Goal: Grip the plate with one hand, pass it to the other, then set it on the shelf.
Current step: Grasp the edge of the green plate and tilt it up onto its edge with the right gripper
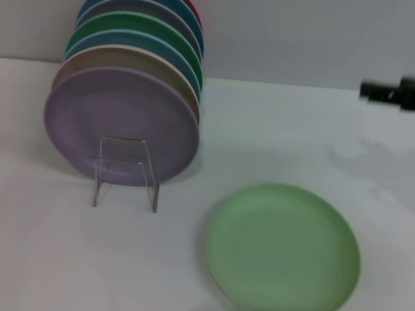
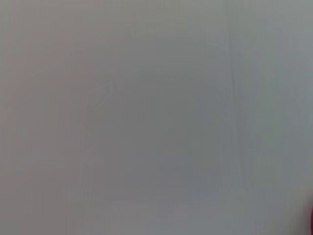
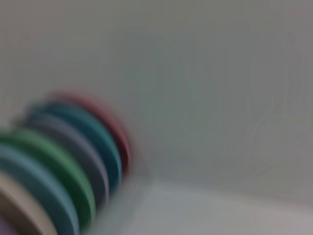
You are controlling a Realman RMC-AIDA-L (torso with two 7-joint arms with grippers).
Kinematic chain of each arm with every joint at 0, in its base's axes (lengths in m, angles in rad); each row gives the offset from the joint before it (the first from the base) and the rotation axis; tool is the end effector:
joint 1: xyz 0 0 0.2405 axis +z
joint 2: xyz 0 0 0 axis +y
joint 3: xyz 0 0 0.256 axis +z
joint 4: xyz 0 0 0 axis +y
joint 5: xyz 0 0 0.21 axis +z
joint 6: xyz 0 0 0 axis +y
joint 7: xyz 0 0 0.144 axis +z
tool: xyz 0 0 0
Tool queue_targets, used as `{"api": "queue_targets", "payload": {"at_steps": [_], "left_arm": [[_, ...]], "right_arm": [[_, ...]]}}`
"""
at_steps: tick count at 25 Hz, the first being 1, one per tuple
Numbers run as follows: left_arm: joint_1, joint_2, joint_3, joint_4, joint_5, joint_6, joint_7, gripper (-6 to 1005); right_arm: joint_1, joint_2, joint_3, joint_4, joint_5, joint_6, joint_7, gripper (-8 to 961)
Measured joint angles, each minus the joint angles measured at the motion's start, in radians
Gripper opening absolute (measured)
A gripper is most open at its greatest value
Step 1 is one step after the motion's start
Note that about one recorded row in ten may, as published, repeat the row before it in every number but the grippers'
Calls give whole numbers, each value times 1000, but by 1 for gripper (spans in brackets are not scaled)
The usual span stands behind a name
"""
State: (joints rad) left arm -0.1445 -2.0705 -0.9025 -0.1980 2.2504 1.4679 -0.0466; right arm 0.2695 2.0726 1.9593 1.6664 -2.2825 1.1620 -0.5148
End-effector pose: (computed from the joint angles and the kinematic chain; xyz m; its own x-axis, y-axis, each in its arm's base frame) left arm -0.3760 0.2296 0.0254 0.7519 -0.1742 0.6359 0.6567 0.1130 -0.7456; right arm 0.1949 0.3565 0.0982 0.6520 -0.5518 -0.5201 -0.7549 -0.4073 -0.5141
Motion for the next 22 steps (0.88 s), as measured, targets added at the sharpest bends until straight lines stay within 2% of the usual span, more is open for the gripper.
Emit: {"api": "queue_targets", "payload": {"at_steps": [1,2,6,10,12,22], "left_arm": [[-2,0,0,0,0,0,4,810],[-2,0,0,0,0,0,4,810],[-7,-1,0,0,0,-1,6,809],[-7,-2,1,1,0,-1,7,809],[-8,-1,1,1,0,-7,7,809],[-33,1,1,6,0,-43,10,809]], "right_arm": [[64,-3,2,-14,-116,95,83,782],[64,-3,2,-14,-116,95,83,781],[156,-7,10,-106,-204,212,113,779],[195,-6,5,-175,-246,249,117,780],[250,-4,3,-283,-301,263,117,780],[292,1,-24,-400,-320,253,116,779]]}}
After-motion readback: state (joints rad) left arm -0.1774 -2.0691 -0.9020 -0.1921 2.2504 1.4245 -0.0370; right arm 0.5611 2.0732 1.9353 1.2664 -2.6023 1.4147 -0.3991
